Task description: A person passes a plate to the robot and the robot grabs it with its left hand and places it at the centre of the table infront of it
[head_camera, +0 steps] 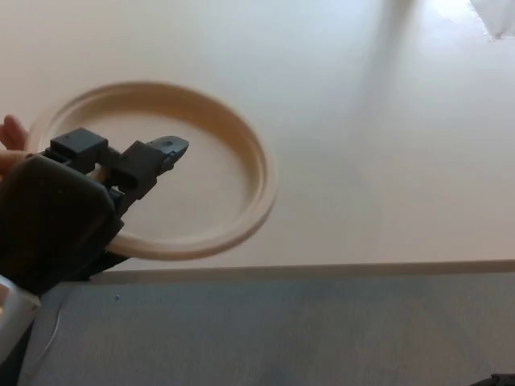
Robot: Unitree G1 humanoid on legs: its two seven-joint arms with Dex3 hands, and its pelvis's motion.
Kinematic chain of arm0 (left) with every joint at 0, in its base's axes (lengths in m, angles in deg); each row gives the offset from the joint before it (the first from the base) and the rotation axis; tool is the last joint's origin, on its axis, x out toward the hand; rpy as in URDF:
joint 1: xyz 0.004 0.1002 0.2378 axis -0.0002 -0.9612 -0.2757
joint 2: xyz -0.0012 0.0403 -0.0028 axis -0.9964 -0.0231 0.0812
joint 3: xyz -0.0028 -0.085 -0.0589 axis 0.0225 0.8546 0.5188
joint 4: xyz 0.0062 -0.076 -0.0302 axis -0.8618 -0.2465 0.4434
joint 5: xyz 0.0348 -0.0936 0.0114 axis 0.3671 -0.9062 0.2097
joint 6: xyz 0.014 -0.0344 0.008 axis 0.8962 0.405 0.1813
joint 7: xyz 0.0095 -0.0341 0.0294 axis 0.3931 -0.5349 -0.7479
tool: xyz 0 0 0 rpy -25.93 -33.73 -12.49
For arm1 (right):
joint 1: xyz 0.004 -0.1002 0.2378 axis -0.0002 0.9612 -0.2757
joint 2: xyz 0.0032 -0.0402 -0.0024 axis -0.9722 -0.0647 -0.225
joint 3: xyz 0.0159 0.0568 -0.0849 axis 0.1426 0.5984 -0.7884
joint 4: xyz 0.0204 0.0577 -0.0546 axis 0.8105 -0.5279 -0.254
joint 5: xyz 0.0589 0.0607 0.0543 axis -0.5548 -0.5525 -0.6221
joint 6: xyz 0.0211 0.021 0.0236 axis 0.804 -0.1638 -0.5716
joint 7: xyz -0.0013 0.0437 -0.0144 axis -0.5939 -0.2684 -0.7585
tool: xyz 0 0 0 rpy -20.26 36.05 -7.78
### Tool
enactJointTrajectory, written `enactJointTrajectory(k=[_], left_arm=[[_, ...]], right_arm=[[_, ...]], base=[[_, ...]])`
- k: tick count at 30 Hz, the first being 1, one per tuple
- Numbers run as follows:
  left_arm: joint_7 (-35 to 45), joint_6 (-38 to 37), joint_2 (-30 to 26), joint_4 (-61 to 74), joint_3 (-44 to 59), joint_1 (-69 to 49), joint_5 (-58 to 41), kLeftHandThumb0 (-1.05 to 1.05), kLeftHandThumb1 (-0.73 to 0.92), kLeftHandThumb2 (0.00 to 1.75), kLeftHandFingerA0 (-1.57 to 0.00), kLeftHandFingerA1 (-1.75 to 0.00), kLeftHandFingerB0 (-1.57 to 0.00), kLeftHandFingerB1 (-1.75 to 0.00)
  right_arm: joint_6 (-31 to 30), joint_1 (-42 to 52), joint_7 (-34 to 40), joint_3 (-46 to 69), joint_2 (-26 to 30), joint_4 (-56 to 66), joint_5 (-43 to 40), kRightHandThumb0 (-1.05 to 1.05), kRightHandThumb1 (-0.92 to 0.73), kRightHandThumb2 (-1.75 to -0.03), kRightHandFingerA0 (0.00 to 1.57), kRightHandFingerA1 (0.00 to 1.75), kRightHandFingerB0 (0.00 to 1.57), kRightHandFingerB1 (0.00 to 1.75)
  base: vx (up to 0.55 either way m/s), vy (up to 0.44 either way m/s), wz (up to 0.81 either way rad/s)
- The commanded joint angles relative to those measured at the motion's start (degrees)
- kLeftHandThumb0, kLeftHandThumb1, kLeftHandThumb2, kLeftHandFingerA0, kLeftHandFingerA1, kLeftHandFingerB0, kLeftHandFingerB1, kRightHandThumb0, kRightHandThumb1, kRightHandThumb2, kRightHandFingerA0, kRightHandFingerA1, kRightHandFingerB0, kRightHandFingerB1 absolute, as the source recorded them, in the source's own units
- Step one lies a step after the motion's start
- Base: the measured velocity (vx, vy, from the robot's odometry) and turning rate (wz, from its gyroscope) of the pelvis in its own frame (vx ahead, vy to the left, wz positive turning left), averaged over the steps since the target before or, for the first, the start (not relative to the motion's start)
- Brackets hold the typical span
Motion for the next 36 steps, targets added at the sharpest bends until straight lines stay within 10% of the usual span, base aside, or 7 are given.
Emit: enactJointTrajectory(k=[1, 5, 28, 31, 36], left_arm=[[-5.4, 2.7, -1.4, -7.6, -1.7, 2.0, 2.6, -0.19, 0.57, 0.59, -0.97, -1.42, -0.71, -0.44], [-8.9, 2.6, -2.3, -9.9, -2.5, 2.3, 3.9, -0.23, 0.53, 0.56, -0.98, -1.43, -0.97, -0.57], [-24.6, -4.3, -4.1, -14.5, -5.4, 3.3, 1.0, -0.23, 0.63, 0.58, -0.92, -1.59, -0.83, -0.87], [-24.6, -4.1, -3.7, -12.2, -5.7, 3.2, 1.2, -0.2, 0.63, 0.62, -0.89, -1.63, -0.71, -1.12], [-22.2, -3.7, -3.1, -7.6, -6.1, 3.0, 0.3, -0.23, 0.59, 0.61, -0.93, -1.58, -0.76, -0.92]], right_arm=[[0.0, 1.0, -0.1, 0.2, 0.8, -0.2, 0.1, -0.62, -0.74, -0.62, 0.64, 0.66, 0.46, 0.51], [-0.3, 0.6, -0.2, 0.1, 0.8, 0.0, 0.2, -0.62, -0.75, -0.63, 0.64, 0.65, 0.45, 0.51], [-0.2, -0.3, -0.1, 0.0, 1.1, -0.6, 0.6, -0.64, -0.75, -0.62, 0.66, 0.67, 0.47, 0.52], [-0.2, -0.3, -0.2, -0.2, 1.2, -0.4, 0.6, -0.64, -0.76, -0.62, 0.66, 0.66, 0.49, 0.52], [-0.1, -0.3, -0.4, 0.2, 1.1, -0.5, 0.2, -0.64, -0.76, -0.62, 0.67, 0.68, 0.48, 0.53]], base=[[0.0, 0.0, 0.0], [0.0, 0.0, 0.0], [0.0, 0.0, 0.0], [0.0, 0.0, 0.0], [0.0, 0.0, 0.0]])
